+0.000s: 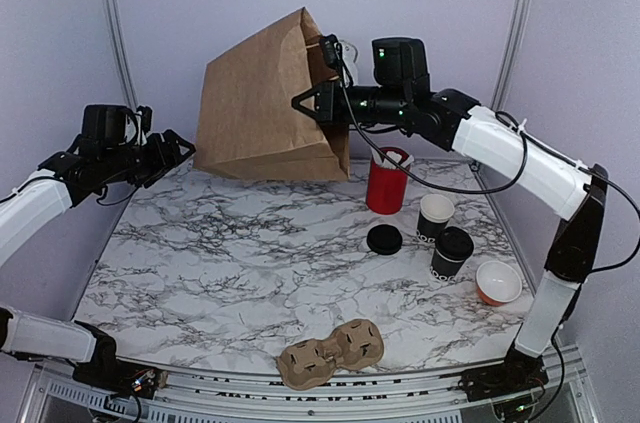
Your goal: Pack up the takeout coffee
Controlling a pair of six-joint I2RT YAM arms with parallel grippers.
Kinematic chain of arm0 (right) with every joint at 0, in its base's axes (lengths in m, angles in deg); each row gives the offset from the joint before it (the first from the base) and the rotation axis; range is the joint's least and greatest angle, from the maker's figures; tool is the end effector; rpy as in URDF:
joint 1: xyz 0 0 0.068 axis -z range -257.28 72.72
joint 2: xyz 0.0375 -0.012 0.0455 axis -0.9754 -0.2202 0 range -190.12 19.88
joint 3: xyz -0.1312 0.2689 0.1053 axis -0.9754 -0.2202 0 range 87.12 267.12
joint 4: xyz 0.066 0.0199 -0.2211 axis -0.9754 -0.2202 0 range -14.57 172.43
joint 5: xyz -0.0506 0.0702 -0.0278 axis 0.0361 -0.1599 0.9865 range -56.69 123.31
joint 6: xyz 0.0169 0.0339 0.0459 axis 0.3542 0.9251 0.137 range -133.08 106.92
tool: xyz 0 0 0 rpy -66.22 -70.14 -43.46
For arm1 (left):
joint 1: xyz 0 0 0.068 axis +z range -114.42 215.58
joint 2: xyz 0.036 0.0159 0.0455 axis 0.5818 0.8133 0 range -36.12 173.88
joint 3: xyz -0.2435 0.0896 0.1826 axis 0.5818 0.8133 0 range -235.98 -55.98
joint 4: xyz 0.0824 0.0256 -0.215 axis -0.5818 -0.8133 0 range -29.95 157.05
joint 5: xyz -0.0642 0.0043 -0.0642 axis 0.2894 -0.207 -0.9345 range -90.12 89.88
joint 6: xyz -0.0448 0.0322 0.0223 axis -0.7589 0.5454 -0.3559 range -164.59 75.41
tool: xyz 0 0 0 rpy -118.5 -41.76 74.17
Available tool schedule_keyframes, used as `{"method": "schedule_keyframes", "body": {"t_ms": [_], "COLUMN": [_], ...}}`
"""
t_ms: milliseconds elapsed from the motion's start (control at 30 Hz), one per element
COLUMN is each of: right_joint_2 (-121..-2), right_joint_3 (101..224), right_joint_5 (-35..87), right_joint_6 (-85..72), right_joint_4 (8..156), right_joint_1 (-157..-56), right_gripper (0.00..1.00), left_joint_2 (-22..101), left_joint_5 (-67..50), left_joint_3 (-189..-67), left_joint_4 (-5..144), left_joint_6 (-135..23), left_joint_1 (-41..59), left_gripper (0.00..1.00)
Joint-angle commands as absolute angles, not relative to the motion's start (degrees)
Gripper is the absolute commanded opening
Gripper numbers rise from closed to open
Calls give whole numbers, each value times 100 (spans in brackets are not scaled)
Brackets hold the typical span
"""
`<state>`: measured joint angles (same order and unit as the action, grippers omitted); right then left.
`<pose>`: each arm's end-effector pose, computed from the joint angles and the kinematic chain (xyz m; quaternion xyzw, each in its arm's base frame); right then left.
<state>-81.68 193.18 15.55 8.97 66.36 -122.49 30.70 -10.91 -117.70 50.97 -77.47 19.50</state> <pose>0.2743 0.2952 0.4702 -0.2493 0.7303 0.4455 0.4538 0.2135 -0.0700 0.3969 -0.0674 0.8203 -0.3037 0.4799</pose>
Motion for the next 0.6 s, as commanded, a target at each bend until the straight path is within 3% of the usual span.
{"method": "schedule_keyframes", "body": {"t_ms": [0,233,567], "right_joint_2": [-8747,-9713,-9381], "right_joint_3": [20535,22377,21971], "right_joint_5": [2660,3462,3642], "right_joint_6": [-62,-143,13], "right_joint_4": [5239,3605,3296], "right_joint_1": [-12796,-13154,-13422], "right_gripper": [0,0,0], "left_joint_2": [2946,3218,4007], "left_joint_5": [-251,-894,-1112], "left_joint_3": [-11773,-11751,-11578], "left_joint_4": [4556,4648,5223], "left_joint_6": [-7554,-7698,-8231], "left_joint_1": [1948,1883,1230], "left_gripper": [82,81,74]}}
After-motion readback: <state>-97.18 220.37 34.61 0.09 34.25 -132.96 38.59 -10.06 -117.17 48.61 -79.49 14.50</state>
